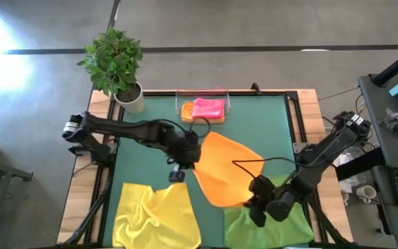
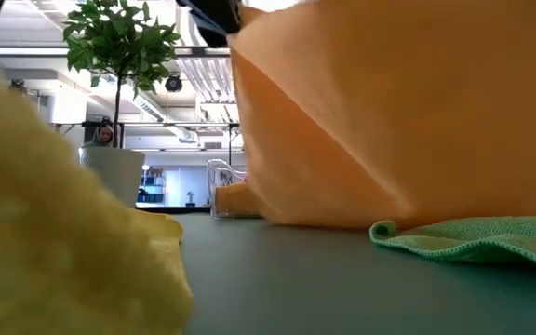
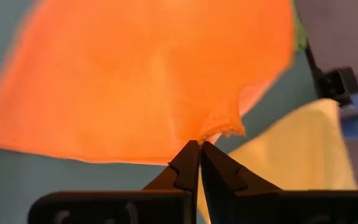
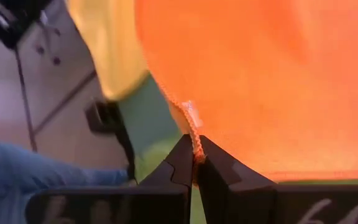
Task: Fold microfiber towels
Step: Fold the orange microfiber cloth
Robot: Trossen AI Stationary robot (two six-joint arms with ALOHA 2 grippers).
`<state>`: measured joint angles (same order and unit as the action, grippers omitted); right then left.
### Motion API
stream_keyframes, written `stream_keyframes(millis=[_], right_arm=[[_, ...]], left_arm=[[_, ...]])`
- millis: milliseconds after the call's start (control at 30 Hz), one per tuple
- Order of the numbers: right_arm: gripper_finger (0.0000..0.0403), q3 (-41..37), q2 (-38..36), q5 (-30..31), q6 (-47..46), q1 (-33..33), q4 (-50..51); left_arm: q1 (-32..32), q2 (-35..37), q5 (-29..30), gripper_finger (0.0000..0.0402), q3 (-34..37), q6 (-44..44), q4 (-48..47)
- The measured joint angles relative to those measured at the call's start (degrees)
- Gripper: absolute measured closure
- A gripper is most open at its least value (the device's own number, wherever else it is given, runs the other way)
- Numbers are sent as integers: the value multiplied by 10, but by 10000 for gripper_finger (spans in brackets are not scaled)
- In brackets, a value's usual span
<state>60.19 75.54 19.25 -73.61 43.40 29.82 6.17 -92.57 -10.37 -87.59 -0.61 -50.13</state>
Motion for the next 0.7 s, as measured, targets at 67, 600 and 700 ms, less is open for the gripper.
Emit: stream_keyframes(millis=[67,600,700], right_arm=[[394,21,-1,42,23,0,6],[394,289,-6,289,107,-4,415],[394,298,-7,298,150,-17,431]], left_arm=[[-1,18,33,401,0,-2,-11],[-1,125,122,401,-7,31,-29],[-2,135,151,401,-15,36,-27]])
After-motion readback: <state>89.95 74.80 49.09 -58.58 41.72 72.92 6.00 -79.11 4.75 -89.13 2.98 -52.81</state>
